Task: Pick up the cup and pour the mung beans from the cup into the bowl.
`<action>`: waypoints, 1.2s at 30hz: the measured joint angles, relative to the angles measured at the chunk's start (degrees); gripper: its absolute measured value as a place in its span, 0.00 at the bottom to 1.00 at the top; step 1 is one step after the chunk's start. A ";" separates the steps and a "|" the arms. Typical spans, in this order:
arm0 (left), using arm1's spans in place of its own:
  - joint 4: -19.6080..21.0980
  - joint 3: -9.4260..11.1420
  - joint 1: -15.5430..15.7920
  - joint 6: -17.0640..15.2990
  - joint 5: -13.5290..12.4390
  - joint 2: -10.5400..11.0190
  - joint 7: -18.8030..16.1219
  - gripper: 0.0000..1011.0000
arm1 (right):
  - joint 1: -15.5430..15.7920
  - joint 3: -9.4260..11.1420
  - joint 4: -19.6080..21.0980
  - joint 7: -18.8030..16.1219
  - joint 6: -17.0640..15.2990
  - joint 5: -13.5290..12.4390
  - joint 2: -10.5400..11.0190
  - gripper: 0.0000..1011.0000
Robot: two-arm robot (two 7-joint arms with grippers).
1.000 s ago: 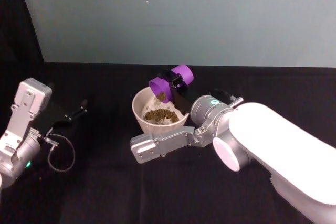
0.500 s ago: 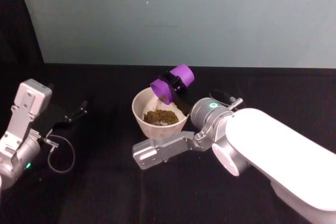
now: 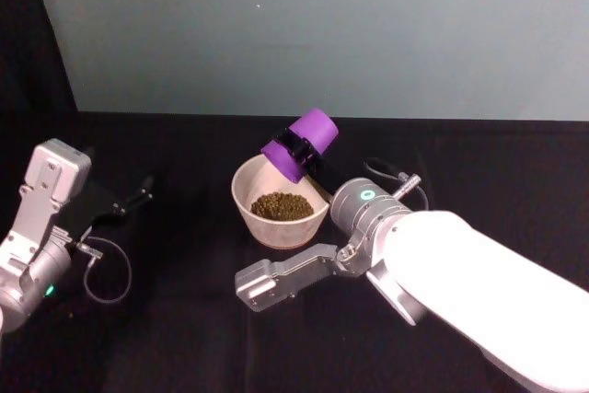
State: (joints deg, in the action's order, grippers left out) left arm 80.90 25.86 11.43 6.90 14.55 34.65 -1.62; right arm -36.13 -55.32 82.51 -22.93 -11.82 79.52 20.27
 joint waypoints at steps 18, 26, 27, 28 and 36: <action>0.00 0.00 0.00 0.00 0.00 0.00 0.00 1.00 | 17.80 26.95 8.73 9.35 0.56 -33.94 -0.50 0.72; 0.00 0.00 0.00 0.00 0.00 0.00 0.00 1.00 | 23.29 39.69 3.65 1.07 7.84 -61.97 -2.54 0.72; 0.00 0.00 0.00 0.00 0.00 0.00 0.00 1.00 | 23.24 40.51 2.40 0.29 8.29 -64.09 -3.05 0.72; 0.00 0.00 0.00 0.00 0.00 0.00 0.00 1.00 | 23.11 41.11 1.36 -0.58 8.86 -66.27 -3.47 0.72; 0.00 0.00 0.00 0.00 0.00 0.00 0.00 1.00 | 21.80 44.10 -5.53 -5.24 11.38 -77.57 -6.18 0.72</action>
State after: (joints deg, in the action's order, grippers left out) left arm 80.90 25.86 11.43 6.90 14.55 34.65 -1.62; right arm -14.33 -11.22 76.98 -28.17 -0.44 1.96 14.09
